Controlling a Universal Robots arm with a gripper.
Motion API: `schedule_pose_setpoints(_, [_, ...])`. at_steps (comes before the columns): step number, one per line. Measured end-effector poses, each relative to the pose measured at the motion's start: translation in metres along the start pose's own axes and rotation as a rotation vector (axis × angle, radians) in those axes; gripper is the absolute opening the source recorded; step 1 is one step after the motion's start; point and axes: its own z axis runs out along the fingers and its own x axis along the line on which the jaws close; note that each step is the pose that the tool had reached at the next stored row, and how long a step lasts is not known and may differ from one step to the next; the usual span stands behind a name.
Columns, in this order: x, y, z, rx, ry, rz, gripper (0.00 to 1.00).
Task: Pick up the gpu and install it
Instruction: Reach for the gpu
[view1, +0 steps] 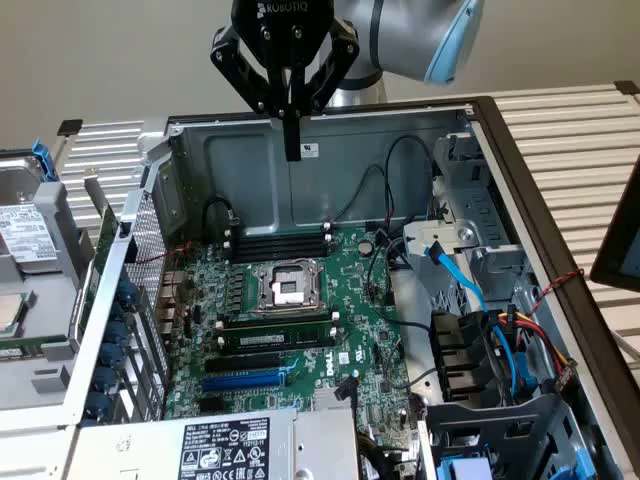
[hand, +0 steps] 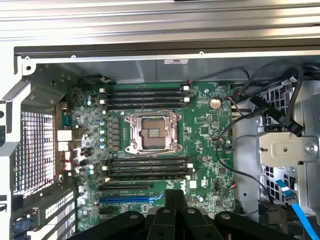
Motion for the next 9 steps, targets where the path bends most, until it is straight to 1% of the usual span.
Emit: schedule_pose_setpoints(9, [0.0000,0.0000,0.0000,0.0000,0.0000,0.000,0.11])
